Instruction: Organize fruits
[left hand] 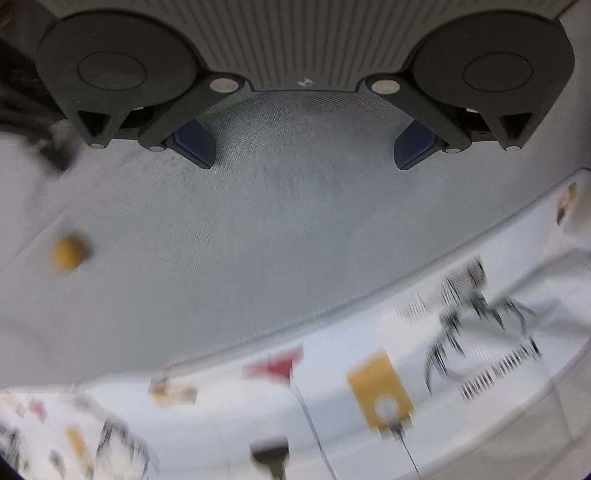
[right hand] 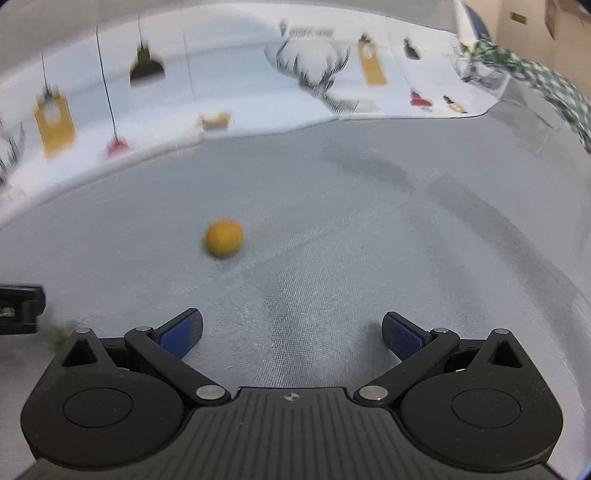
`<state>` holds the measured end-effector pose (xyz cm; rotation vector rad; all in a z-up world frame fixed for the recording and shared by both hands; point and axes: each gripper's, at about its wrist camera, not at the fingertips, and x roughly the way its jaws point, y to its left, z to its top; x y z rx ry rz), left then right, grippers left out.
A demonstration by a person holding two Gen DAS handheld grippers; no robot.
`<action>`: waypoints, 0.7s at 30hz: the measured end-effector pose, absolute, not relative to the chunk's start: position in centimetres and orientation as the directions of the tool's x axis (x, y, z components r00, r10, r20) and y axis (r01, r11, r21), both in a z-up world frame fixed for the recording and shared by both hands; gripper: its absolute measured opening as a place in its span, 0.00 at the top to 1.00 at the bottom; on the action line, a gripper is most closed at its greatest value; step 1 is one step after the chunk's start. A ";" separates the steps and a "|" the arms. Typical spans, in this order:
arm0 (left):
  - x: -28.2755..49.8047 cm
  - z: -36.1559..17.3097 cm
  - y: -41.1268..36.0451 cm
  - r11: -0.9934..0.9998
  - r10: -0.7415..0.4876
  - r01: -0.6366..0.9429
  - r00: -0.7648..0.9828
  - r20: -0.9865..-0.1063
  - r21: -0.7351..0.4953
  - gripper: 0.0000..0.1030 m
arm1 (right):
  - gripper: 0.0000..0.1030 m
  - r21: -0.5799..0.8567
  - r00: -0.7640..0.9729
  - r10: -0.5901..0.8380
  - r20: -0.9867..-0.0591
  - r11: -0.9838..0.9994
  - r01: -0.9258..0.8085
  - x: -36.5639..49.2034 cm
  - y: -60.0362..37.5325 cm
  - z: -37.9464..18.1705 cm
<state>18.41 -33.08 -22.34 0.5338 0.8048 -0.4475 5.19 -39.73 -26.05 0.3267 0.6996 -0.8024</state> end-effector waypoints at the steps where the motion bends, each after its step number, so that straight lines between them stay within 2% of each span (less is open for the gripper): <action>1: 18.1 -22.6 -32.2 0.818 -0.217 0.526 0.657 -0.722 0.232 0.00 | 0.01 0.021 0.513 -0.558 -0.652 0.663 0.748 4.8 -39.5 -26.5; 2: 18.1 -23.3 -31.8 0.843 -0.227 0.495 0.683 -0.695 0.212 0.00 | 0.01 0.012 0.527 -0.578 -0.624 0.666 0.746 4.7 -39.1 -26.8; 5: 16.9 -24.9 -30.6 0.853 -0.304 0.486 0.759 -0.575 0.190 0.00 | 0.00 0.031 0.538 -0.574 -0.617 0.666 0.746 4.3 -39.3 -26.9; 8: 17.4 -25.1 -30.2 0.860 -0.316 0.485 0.748 -0.584 0.157 0.00 | 0.00 0.046 0.544 -0.567 -0.619 0.665 0.745 4.2 -39.5 -26.8; 12: 19.1 -25.2 -28.3 0.868 -0.387 0.497 0.684 -0.618 0.007 0.00 | 0.00 0.045 0.544 -0.567 -0.619 0.666 0.745 4.4 -39.7 -26.7; 16: 18.4 -25.0 -29.0 0.865 -0.364 0.499 0.701 -0.613 0.056 0.00 | 0.00 0.043 0.543 -0.568 -0.618 0.665 0.745 4.2 -39.4 -26.5; 21: 18.4 -25.0 -28.8 0.866 -0.374 0.499 0.693 -0.616 0.037 0.00 | 0.00 0.043 0.543 -0.568 -0.618 0.666 0.745 4.2 -39.4 -26.6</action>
